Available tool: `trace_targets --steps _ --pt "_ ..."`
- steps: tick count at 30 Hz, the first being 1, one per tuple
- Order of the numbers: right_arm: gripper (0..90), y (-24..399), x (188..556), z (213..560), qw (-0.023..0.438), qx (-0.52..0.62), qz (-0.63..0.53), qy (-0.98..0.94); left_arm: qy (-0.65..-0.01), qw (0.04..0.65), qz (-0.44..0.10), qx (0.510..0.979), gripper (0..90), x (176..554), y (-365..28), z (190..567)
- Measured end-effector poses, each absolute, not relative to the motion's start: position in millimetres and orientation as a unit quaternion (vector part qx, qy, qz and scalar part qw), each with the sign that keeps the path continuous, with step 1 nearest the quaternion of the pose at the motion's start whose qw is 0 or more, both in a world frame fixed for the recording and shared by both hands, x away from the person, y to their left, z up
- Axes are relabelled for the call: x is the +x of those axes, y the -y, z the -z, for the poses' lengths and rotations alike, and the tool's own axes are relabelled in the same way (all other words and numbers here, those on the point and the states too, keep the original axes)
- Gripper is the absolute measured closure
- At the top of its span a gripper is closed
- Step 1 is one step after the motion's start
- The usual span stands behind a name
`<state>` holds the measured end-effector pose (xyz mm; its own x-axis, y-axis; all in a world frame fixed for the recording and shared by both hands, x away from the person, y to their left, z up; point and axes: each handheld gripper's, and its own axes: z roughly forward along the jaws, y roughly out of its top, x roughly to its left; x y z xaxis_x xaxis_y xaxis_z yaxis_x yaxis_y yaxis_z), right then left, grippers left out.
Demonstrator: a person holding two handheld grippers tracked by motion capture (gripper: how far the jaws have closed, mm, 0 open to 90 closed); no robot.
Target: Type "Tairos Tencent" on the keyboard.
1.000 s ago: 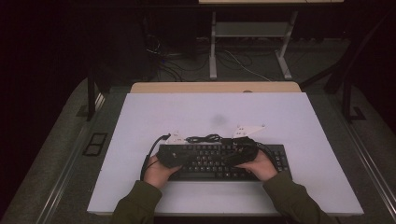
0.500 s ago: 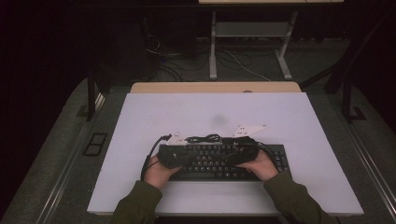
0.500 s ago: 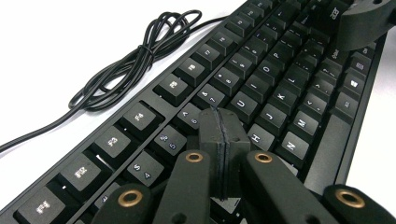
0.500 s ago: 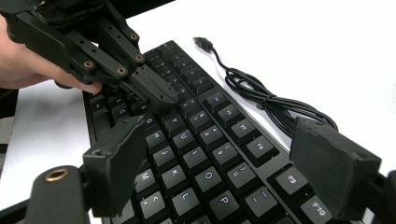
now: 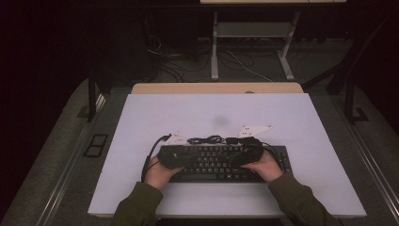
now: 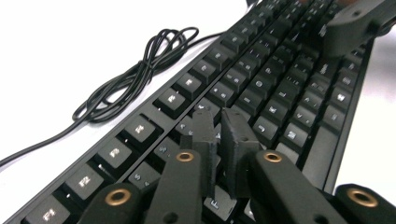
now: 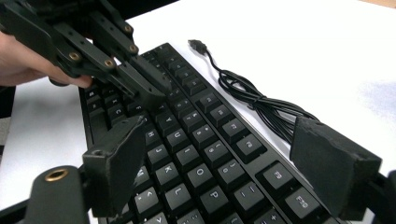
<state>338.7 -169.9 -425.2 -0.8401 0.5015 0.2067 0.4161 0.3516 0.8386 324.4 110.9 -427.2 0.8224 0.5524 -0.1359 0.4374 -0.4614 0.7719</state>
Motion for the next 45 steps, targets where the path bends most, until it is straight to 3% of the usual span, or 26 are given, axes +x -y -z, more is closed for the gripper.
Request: trace_targets --steps 11,23,45 --pt "17.7 179 337 423 0.050 0.284 -0.503 -0.815 -0.292 0.450 -0.062 0.842 59.2 321 -118 421" --pt "17.7 198 333 421 0.053 0.298 -0.514 -0.803 -0.295 0.460 -0.073 0.834 29.5 314 -133 418" --pt "17.7 251 309 420 0.074 0.323 -0.519 -0.788 -0.304 0.479 -0.090 0.818 18.4 292 -163 414"
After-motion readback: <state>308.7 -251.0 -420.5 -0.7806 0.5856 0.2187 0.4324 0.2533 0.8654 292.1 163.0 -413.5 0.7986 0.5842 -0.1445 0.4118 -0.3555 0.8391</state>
